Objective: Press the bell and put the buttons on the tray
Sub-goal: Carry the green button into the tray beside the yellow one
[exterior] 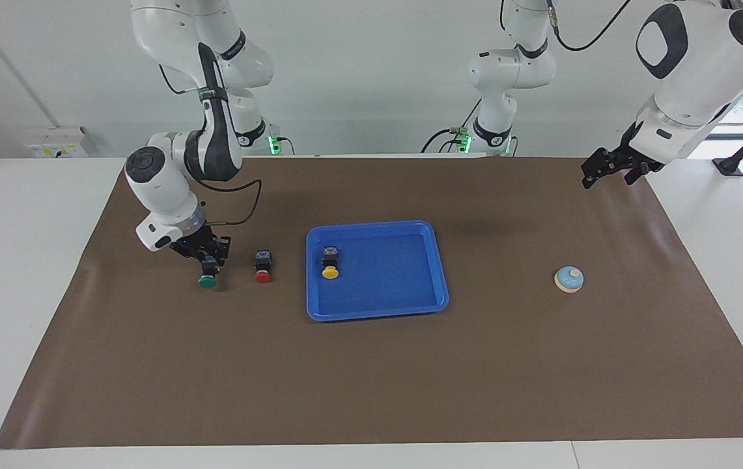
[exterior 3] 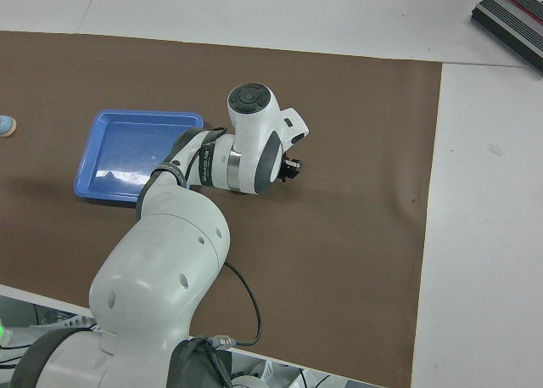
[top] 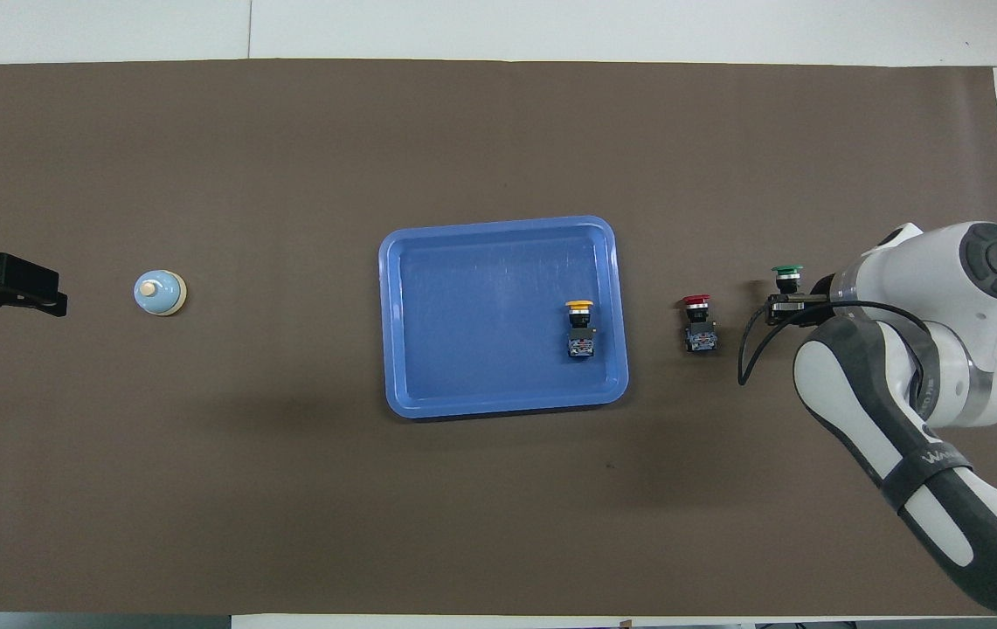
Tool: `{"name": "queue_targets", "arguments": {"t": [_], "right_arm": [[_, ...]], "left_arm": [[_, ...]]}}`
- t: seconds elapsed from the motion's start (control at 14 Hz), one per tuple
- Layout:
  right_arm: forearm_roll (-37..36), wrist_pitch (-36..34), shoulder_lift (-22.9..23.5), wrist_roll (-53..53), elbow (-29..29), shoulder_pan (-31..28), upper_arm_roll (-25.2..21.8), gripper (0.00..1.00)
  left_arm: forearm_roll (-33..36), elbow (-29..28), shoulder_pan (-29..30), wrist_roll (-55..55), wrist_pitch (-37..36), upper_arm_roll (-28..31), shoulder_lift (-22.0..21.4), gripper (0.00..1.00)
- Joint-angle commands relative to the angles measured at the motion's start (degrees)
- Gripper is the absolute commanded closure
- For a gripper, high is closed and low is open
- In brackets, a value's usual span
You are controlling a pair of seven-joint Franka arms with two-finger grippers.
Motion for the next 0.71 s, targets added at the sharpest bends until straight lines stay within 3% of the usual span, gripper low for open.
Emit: {"name": "queue_targets", "arguments": {"t": [0.0, 0.36, 0.64], "right_arm": [[0.3, -3.0, 2.3, 3.6, 6.8, 7.3, 1.0, 1.00], [0.4, -8.0, 8.6, 20.1, 17.6, 24.2, 0.9, 1.00], [0.5, -6.7, 13.4, 28.8, 20.6, 30.6, 1.0, 0.98]], "left_arm": [[-0.5, -1.0, -0.4, 0.3, 0.2, 0.6, -1.2, 0.00], [-0.5, -1.0, -0.4, 0.3, 0.2, 0.6, -1.2, 0.00], [-0.5, -1.0, -0.4, 0.3, 0.2, 0.6, -1.2, 0.00]]}}
